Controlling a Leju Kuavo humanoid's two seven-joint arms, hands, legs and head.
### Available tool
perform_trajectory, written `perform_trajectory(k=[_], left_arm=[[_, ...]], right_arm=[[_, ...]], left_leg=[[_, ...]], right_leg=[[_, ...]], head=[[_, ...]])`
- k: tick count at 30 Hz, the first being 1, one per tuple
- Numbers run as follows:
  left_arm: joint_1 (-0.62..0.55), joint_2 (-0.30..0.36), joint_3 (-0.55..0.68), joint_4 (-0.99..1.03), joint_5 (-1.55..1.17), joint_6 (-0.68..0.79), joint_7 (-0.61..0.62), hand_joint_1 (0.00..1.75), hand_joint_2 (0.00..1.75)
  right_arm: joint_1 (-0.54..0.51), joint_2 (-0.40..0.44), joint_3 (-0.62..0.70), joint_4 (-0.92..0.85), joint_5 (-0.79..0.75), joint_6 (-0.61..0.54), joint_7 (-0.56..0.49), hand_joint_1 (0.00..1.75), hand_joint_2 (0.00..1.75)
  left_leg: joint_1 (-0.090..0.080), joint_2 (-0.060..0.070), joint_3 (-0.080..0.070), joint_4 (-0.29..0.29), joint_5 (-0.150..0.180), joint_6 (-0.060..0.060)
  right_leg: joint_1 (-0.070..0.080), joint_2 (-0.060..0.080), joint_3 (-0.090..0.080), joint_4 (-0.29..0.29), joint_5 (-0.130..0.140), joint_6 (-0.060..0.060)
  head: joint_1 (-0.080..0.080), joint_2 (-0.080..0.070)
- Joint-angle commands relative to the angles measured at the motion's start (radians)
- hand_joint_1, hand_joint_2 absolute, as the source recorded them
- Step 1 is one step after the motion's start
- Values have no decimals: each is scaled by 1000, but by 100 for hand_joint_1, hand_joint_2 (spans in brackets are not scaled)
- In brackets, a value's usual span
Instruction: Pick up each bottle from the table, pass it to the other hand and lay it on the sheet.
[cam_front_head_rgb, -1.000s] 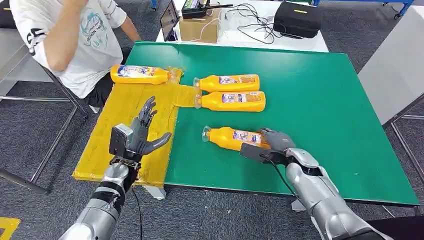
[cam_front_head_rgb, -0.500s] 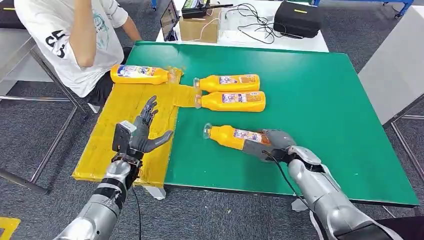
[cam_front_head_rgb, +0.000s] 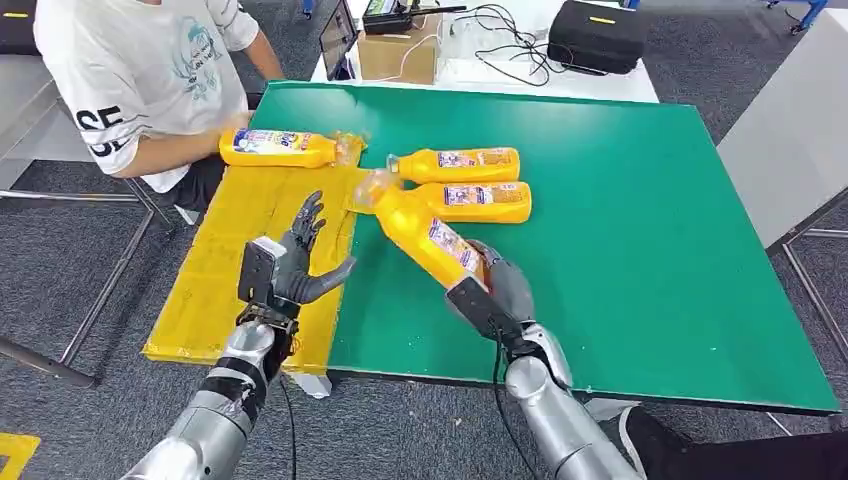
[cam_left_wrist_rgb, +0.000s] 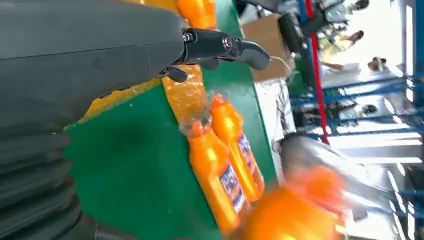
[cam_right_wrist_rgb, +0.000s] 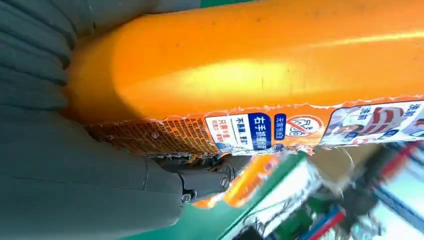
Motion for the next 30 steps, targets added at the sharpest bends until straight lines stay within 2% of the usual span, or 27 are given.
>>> perform_trajectory(k=[1,10,12,15,22,30], left_arm=[[-30,-11,-60,8,39,12,41,0,175],[-31,-8,-62,12,45,12,44,0,175],[-37,-15,-69,21,85,-24,79,0,175],[-40,-32,-101,19,117,-78,104,0,175],[-31,-51,-181,-55,192,-135,159,0,175],[-26,-41,-204,-72,216,-140,166,0,175]], right_arm=[[17,75,-42,-86,-70,-24,-34,175,175],[13,71,-39,-78,-73,-24,-36,175,175],[0,77,-24,-56,-78,-22,-41,175,175],[-38,105,10,8,-69,-10,-42,175,175],[-112,170,107,210,-32,15,-45,175,175],[-120,173,140,254,-18,29,-43,175,175]], left_leg=[[0,0,2,0,-1,-1],[0,0,4,1,-2,-1],[0,0,5,1,-3,-1],[0,1,7,2,-5,-2],[0,3,3,1,-2,-1],[0,3,4,0,-3,-1]], right_leg=[[0,0,2,1,-1,-1],[0,-1,4,0,-2,-1],[0,0,4,1,-3,-1],[1,0,7,1,-4,-2],[0,2,2,0,-1,-1],[0,1,4,0,-2,-1]], head=[[0,0],[0,0],[-1,0],[0,0],[0,0],[-1,0]])
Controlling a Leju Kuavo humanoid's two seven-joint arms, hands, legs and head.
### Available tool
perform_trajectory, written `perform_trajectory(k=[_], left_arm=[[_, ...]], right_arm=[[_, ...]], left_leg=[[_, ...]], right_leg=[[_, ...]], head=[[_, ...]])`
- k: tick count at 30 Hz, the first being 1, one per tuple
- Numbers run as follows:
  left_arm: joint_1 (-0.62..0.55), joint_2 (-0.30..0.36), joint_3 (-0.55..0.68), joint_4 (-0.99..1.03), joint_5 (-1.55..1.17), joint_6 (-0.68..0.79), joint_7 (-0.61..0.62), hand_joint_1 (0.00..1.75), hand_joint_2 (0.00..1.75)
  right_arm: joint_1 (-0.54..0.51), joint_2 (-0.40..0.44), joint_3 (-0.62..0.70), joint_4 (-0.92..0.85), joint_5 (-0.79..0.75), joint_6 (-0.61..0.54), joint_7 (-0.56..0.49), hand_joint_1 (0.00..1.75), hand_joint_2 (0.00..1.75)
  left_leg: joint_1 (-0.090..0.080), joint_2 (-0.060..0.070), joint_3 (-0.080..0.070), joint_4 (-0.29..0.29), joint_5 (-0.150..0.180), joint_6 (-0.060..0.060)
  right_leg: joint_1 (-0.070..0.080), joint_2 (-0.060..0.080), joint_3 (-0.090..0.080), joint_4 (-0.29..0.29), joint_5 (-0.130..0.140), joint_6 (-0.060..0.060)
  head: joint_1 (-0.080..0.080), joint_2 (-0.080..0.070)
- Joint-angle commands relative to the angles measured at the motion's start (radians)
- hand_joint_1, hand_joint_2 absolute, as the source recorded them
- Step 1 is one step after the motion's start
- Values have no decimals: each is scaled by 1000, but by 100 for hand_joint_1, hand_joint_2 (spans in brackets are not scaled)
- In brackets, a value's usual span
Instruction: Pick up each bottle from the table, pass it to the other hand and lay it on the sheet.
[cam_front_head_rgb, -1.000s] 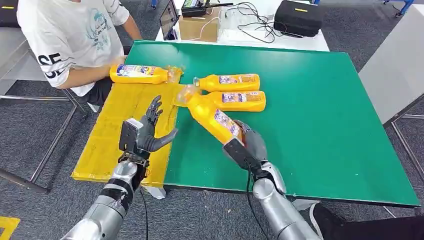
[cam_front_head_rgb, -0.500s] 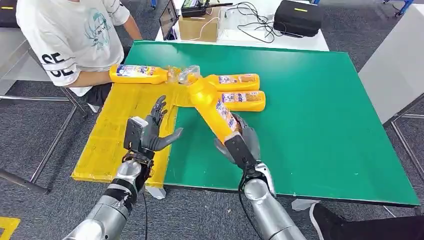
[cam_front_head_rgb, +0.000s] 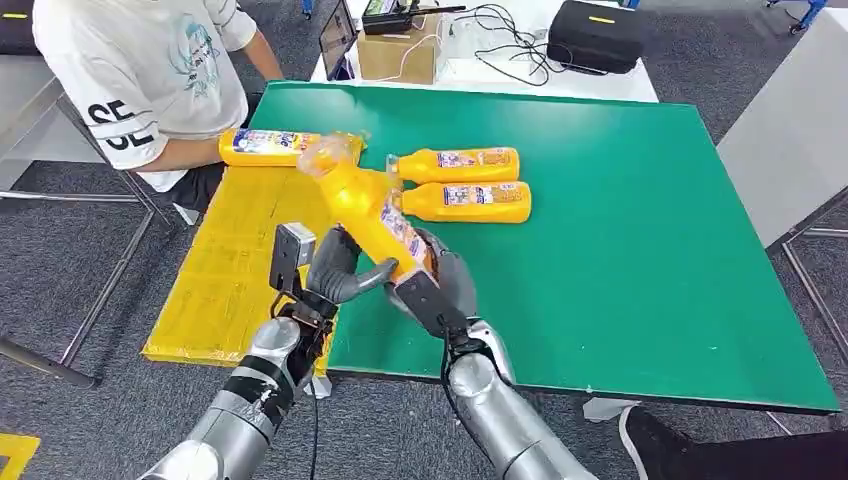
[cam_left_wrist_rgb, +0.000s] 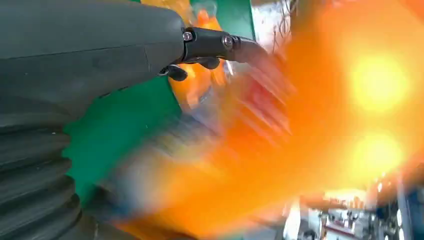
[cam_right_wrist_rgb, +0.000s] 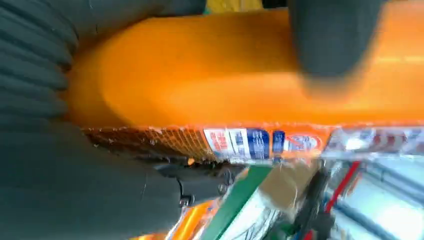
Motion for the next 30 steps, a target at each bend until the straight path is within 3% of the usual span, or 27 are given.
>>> perform_trajectory(k=[1,14,15,16,17,30], left_arm=[[-26,11,-60,-7,25,-9,8,0,175],[-26,28,-83,-5,54,-38,10,0,175],[-23,31,-81,-7,51,-37,3,175,175],[-16,35,-80,-17,59,-62,-16,175,175],[-12,35,-70,-16,64,-62,-20,175,175],[-44,80,36,28,41,64,-41,175,175]], right_arm=[[-74,12,81,180,18,25,11,175,175],[-80,19,153,273,71,75,32,175,175],[-85,19,150,281,71,73,30,175,175],[-88,19,147,283,71,67,30,66,175],[-91,21,140,283,69,54,30,0,175],[-53,-36,14,117,-22,14,-5,0,175]], left_leg=[[0,0,3,0,-2,-1],[1,0,4,0,-2,-1],[1,-1,3,0,-2,-1],[1,-1,5,1,-3,-1],[1,0,4,0,-2,-1],[0,-1,2,0,-1,-1]], right_leg=[[0,0,3,0,-2,-1],[1,-1,4,0,-2,-1],[1,-1,4,0,-2,-1],[1,-1,6,0,-3,-2],[1,-1,4,0,-2,-2],[1,-1,2,0,-1,-1]], head=[[0,0],[0,0],[0,0],[0,0],[0,0],[0,0]])
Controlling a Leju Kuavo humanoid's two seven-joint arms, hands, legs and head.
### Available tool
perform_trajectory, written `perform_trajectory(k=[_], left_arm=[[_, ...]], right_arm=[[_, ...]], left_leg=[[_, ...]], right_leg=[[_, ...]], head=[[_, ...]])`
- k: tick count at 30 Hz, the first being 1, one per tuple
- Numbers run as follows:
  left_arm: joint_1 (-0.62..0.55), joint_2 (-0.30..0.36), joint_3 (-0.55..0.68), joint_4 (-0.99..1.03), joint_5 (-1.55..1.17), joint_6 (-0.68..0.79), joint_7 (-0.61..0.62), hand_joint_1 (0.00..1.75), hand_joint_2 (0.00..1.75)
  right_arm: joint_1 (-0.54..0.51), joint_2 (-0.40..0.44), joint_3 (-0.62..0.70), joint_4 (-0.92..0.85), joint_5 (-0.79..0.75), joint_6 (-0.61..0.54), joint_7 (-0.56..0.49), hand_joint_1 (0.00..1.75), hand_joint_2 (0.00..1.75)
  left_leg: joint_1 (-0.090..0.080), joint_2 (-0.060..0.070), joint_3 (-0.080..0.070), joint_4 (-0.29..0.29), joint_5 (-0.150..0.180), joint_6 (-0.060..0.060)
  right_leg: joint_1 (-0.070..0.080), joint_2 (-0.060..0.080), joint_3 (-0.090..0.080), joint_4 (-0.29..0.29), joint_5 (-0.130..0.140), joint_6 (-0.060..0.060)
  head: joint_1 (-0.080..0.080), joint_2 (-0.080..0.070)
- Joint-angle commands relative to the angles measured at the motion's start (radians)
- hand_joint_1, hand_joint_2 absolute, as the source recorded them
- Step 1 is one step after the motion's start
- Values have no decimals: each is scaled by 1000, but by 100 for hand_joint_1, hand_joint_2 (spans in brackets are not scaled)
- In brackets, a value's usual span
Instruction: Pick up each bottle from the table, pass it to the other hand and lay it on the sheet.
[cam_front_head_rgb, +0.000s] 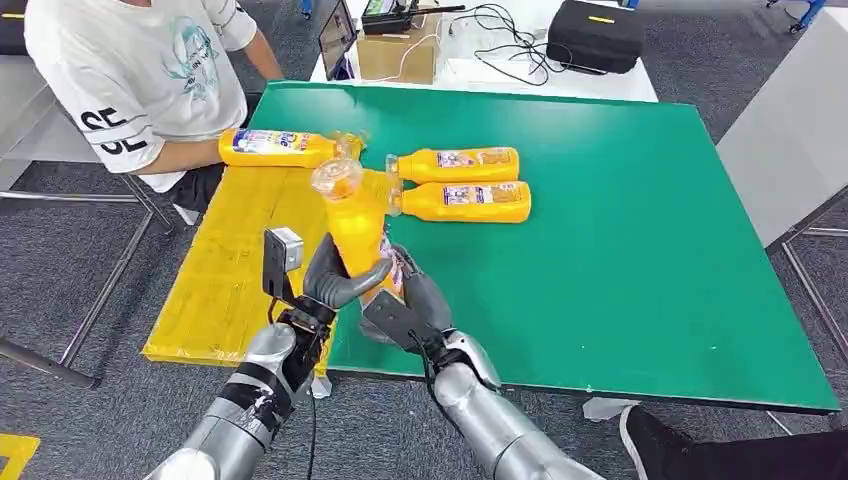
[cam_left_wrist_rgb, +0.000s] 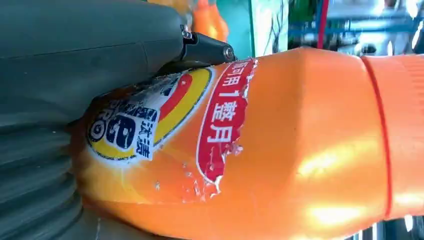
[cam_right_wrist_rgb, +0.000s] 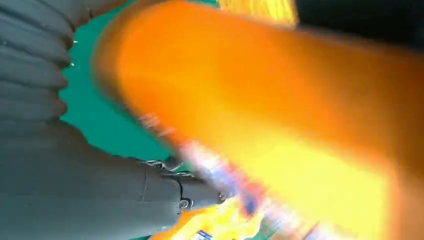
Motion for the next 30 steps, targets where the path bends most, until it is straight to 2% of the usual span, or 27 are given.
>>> perform_trajectory(k=[1,2,5,8,9,13,16,18,20,21,24,30], left_arm=[[-80,70,64,67,-64,85,-29,175,175],[-96,88,76,87,-96,118,-39,175,175],[-133,138,79,132,-237,247,-89,175,175],[-154,146,117,167,-255,228,-104,175,175],[-166,164,84,189,-366,335,-113,175,175],[-240,252,2,383,-694,569,-90,175,175],[-274,309,-118,531,-988,722,46,175,175],[-284,351,-244,600,-1198,693,168,175,175],[-278,361,-257,610,-1218,670,167,175,175],[-278,367,-269,627,-1236,611,150,175,175],[-275,382,-332,645,-1331,589,223,175,175],[-247,368,-337,647,-1358,585,243,175,175]], right_arm=[[5,-52,-78,-79,-40,-13,-25,0,175],[12,-60,-86,-102,-50,-8,-27,0,175],[24,-71,-112,-151,-70,-15,-44,0,175],[29,-76,-117,-172,-69,-3,-36,0,175],[31,-71,-133,-181,-83,-17,-58,0,175],[37,-81,-162,-238,-123,-19,-77,0,175],[34,-88,-169,-260,-133,-9,-75,0,175],[30,-87,-168,-265,-139,3,-79,0,175],[27,-86,-167,-264,-141,8,-79,0,175],[24,-86,-163,-261,-142,17,-79,0,175],[23,-83,-156,-261,-141,25,-81,0,175],[25,-81,-144,-270,-139,31,-83,0,175]], left_leg=[[1,0,2,0,-1,-1],[1,0,6,0,-3,-1],[1,0,2,0,-1,-1],[1,0,3,0,-1,-1],[1,0,5,0,-2,-2],[1,1,4,0,-1,-1],[1,1,5,0,-2,-1],[0,1,4,-1,0,-1],[1,3,5,-1,-2,-1],[1,2,4,-1,-1,-1],[1,3,6,1,-3,-2],[1,3,8,-1,-3,-2]], right_leg=[[1,0,2,0,-1,-1],[1,0,6,1,-3,-2],[1,0,2,0,-1,-1],[1,0,3,0,-1,-1],[1,0,5,1,-3,-2],[1,0,3,1,-2,-1],[1,0,5,1,-2,-2],[0,0,3,0,-1,-1],[1,1,4,0,-2,-2],[1,1,3,0,-1,-1],[2,2,5,1,-3,-2],[1,3,7,0,-2,-2]], head=[[0,0],[-1,0],[0,0],[0,0],[0,0],[0,0],[0,0],[0,0],[0,0],[0,0],[0,0],[0,0]])
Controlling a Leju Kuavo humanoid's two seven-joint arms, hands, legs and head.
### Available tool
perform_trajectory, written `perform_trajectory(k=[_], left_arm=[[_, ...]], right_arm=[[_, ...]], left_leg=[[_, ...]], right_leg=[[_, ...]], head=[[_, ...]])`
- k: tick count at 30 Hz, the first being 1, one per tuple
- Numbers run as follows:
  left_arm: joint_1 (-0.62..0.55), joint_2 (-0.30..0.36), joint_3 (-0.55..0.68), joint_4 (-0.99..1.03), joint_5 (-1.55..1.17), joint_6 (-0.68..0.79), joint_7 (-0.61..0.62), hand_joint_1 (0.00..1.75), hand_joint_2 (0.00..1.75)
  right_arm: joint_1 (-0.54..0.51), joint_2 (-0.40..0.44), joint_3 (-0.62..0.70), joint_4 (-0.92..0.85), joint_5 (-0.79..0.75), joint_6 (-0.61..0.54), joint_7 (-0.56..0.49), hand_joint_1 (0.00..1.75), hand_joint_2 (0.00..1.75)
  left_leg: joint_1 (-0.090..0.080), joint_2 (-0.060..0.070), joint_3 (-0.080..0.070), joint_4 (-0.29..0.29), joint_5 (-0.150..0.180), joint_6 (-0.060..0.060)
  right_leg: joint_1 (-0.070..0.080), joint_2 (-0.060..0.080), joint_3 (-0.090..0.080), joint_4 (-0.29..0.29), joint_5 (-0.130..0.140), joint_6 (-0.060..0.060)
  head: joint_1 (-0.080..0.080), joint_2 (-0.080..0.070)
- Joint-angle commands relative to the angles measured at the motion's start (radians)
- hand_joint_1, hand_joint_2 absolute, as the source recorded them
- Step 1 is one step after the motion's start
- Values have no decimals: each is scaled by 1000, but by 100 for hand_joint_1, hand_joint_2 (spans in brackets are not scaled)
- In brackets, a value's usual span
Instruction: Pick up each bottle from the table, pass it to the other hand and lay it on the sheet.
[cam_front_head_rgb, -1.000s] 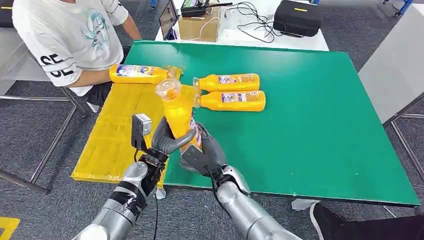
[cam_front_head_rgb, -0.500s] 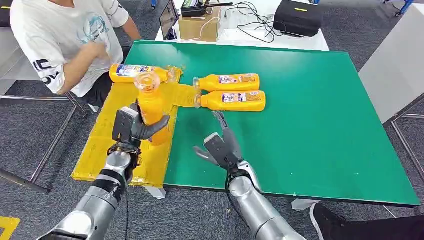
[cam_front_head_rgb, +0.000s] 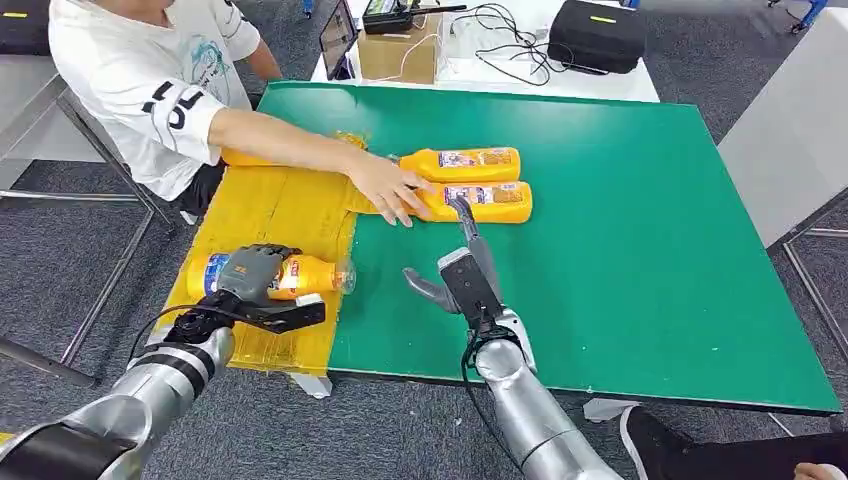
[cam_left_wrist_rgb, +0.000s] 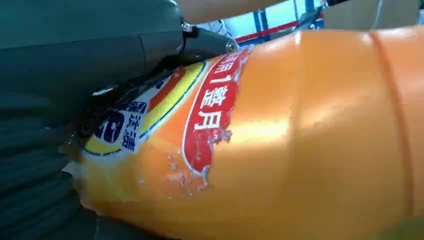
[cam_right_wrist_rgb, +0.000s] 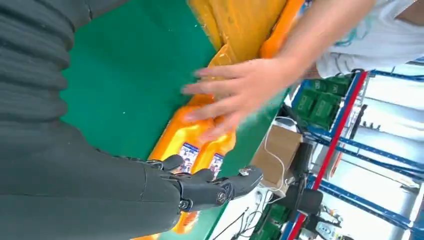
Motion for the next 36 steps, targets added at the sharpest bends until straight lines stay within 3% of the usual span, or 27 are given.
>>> perform_trajectory(k=[1,9,10,11,12,21,24,30,36], left_arm=[[-23,27,-122,156,-31,-19,26,175,175],[-19,23,-115,157,-27,-22,28,175,175],[-16,17,-92,156,-6,-31,18,140,175],[-11,12,-71,151,11,-26,3,12,175],[-6,7,-53,148,25,-17,-9,0,175],[23,-37,131,93,176,37,-204,0,175],[51,-59,244,43,307,16,-339,0,175],[93,-74,331,-40,441,-39,-422,0,175],[195,-55,315,-249,673,-165,-422,0,175]], right_arm=[[-25,-11,2,-4,-2,12,-2,0,175],[-22,-11,8,-14,1,11,-4,0,175],[-20,-13,11,-21,4,8,-3,0,175],[-19,-15,15,-29,9,1,-1,0,175],[-18,-17,19,-34,11,-1,3,0,175],[-16,-41,25,-16,36,-3,30,0,175],[-24,-55,26,11,63,2,45,0,175],[-25,-65,35,43,100,5,73,0,175],[1,-100,47,68,159,8,119,0,175]], left_leg=[[0,4,5,-1,-2,-1],[0,5,10,-1,-3,-2],[0,5,10,-2,-3,-2],[0,4,10,-1,-2,-1],[0,3,9,-1,-1,-1],[1,3,12,-1,-3,-1],[1,0,10,-1,-2,-1],[1,0,9,0,-2,-1],[1,1,8,-1,-2,-1]], right_leg=[[0,3,4,0,-1,-1],[1,4,7,-1,-1,-2],[1,3,8,-1,-1,-2],[1,3,7,-1,0,-2],[1,2,7,0,0,-1],[2,1,11,-1,-2,-2],[1,-1,9,-1,-2,-1],[1,-1,9,-1,-2,-2],[2,0,8,-1,-1,-2]], head=[[0,0],[-1,0],[-1,0],[-1,0],[-1,0],[0,0],[0,0],[0,0],[0,0]])
